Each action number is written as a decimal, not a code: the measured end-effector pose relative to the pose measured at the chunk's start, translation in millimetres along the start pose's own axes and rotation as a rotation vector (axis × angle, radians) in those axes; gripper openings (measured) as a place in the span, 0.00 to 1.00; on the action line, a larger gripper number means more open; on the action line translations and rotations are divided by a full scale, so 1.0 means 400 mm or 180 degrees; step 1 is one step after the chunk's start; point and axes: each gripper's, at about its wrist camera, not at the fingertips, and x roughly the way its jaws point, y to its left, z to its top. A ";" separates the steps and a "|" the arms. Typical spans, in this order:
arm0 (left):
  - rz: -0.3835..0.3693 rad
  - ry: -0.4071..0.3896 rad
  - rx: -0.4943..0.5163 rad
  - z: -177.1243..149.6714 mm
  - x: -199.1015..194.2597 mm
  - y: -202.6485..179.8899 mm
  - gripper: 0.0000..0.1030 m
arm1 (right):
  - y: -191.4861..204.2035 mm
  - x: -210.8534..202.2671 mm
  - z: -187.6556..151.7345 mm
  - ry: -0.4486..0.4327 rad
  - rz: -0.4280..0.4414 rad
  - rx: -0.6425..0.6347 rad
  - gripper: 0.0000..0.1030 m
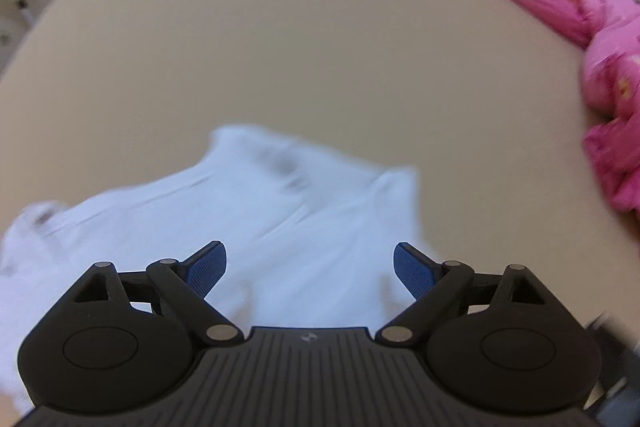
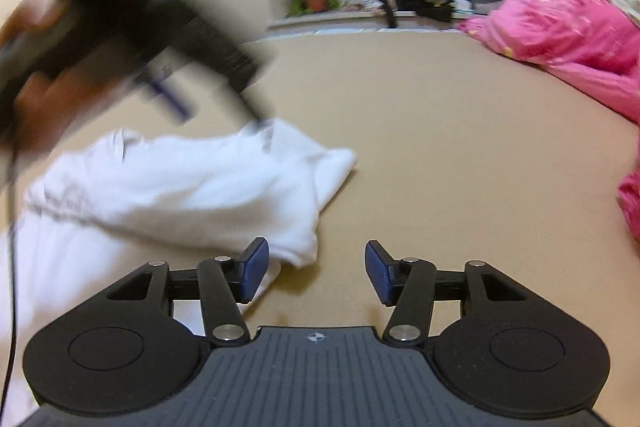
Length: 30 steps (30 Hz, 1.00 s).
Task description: Fold small clothes
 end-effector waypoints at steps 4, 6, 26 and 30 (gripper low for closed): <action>0.0361 0.0173 -0.0041 -0.099 -0.011 0.066 0.91 | 0.029 -0.003 -0.004 -0.0025 -0.0157 0.0067 0.57; 0.0492 0.0344 -0.0063 -0.181 -0.016 0.107 0.91 | 0.054 0.007 -0.015 0.0080 -0.0135 0.0111 0.57; 0.0564 0.0563 -0.0381 -0.652 -0.280 0.271 0.91 | 0.390 -0.372 -0.178 0.0761 0.0025 0.0041 0.64; 0.0564 0.0426 -0.0429 -0.704 -0.338 0.291 0.91 | 0.463 -0.437 -0.183 0.0692 0.0040 -0.0154 0.65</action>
